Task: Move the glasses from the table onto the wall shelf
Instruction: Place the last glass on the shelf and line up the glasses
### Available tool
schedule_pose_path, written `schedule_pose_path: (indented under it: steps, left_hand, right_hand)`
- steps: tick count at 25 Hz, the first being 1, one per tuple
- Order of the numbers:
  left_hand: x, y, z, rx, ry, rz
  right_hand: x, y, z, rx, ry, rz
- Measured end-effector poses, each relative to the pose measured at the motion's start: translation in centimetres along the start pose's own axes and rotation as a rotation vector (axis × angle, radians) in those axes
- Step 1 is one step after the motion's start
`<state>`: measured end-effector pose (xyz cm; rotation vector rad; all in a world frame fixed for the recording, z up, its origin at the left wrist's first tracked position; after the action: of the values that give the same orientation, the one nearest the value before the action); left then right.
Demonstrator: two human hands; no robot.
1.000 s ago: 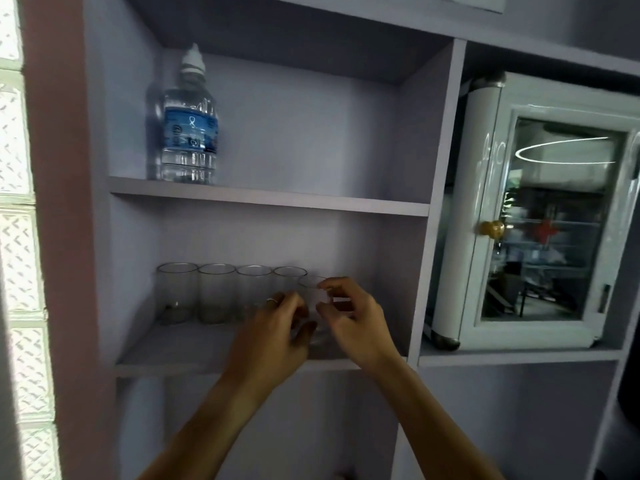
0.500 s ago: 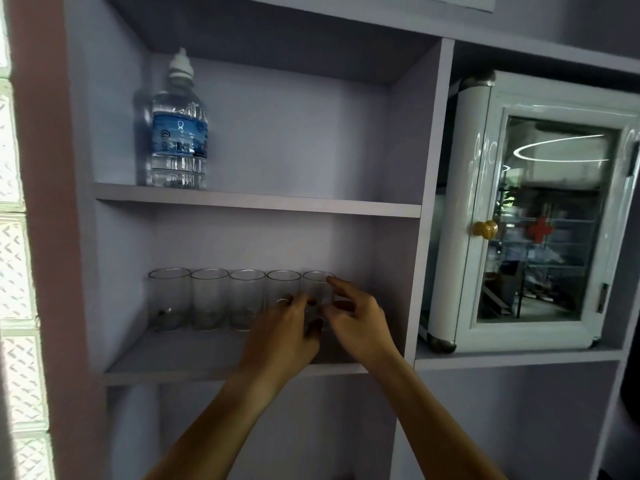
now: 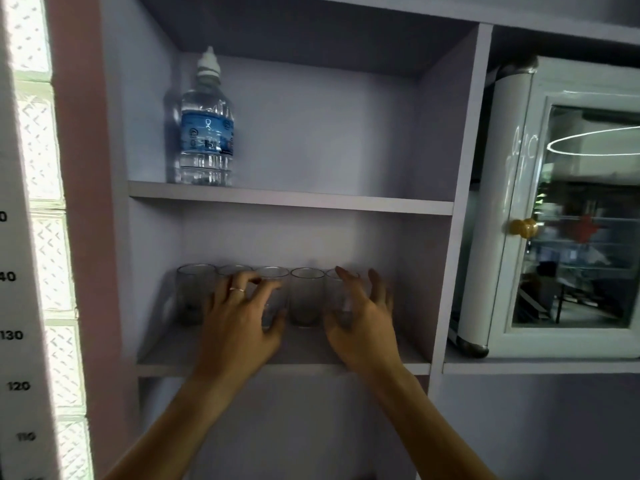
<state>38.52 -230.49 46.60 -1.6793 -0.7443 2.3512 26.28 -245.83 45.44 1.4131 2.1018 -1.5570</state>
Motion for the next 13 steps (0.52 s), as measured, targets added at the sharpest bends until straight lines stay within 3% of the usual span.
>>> schedule_pose_path:
  steps: [3, 6, 13]
  left_hand:
    - [0.8, -0.7, -2.6, -0.09, -0.077, -0.043]
    - [1.3, -0.2, -3.5, -0.125, -0.083, -0.101]
    - [1.1, -0.2, -3.0, -0.117, -0.058, -0.068]
  right_hand:
    - [0.9, 2.1, -2.2, 0.214, -0.125, -0.028]
    - [1.0, 2.9, -2.5, 0.205, -0.098, -0.015]
    - [1.0, 2.3, -2.4, 0.196, -0.06, 0.058]
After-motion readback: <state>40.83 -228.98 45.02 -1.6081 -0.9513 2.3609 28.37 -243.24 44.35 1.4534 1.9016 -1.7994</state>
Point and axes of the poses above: each hand's wrist, its own x-axis away from the middle knuckle, its own y-axis out of the palm, z = x × y, the point moved 8 cm from there along -x, towards the middle knuckle, and after that the axes turned 12 degrees about x, right-handed, at the moved point
